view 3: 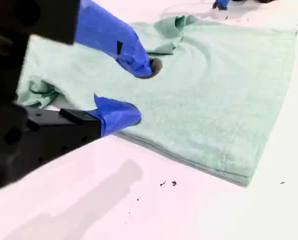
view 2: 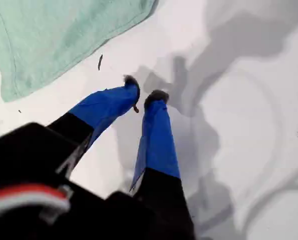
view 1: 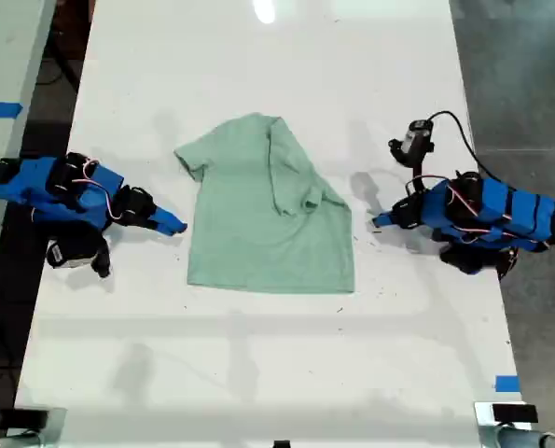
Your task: Fold t shirt
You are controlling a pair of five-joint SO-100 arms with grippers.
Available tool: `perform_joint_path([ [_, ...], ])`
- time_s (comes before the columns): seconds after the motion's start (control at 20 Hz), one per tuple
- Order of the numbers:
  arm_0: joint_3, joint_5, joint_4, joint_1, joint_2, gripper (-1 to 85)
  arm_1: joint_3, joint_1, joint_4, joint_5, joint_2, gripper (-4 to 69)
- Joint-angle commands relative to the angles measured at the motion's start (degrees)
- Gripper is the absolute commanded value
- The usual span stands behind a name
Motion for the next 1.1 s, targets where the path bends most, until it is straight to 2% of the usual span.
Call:
perform_joint_path([
  [0.0,-0.3,1.8,-0.7,-7.6,0.4,-0.2,2.5,-1.1,-1.1,-2.3,0.6,5.3],
  [0.3,-0.3,1.8,-0.7,-7.2,0.4,-0.2,2.5,-1.1,-1.1,-2.3,0.6,5.2],
  [0.45,-0.3,2.0,-0.6,-7.7,0.4,3.8,2.5,-1.1,-1.1,-2.3,0.6,5.2],
  [0.5,-0.3,1.4,-0.6,-6.9,0.4,-0.2,2.5,-1.1,-1.1,-2.3,0.6,5.2],
  [0.6,-0.6,-1.5,-0.4,-6.9,0.4,-0.2,2.5,-1.1,-1.1,-2.3,0.6,5.2],
  [0.85,-12.0,-3.0,-0.4,-5.7,0.2,-0.2,2.5,-1.1,-1.1,-2.3,0.6,5.1],
  [1.0,-25.8,-4.9,3.1,-9.1,-18.1,-0.2,2.5,-1.1,-1.1,-2.3,0.6,5.1],
  [1.05,-34.3,-4.4,6.9,-11.2,-28.5,-0.2,2.5,-1.1,-1.1,-2.3,0.6,5.1],
])
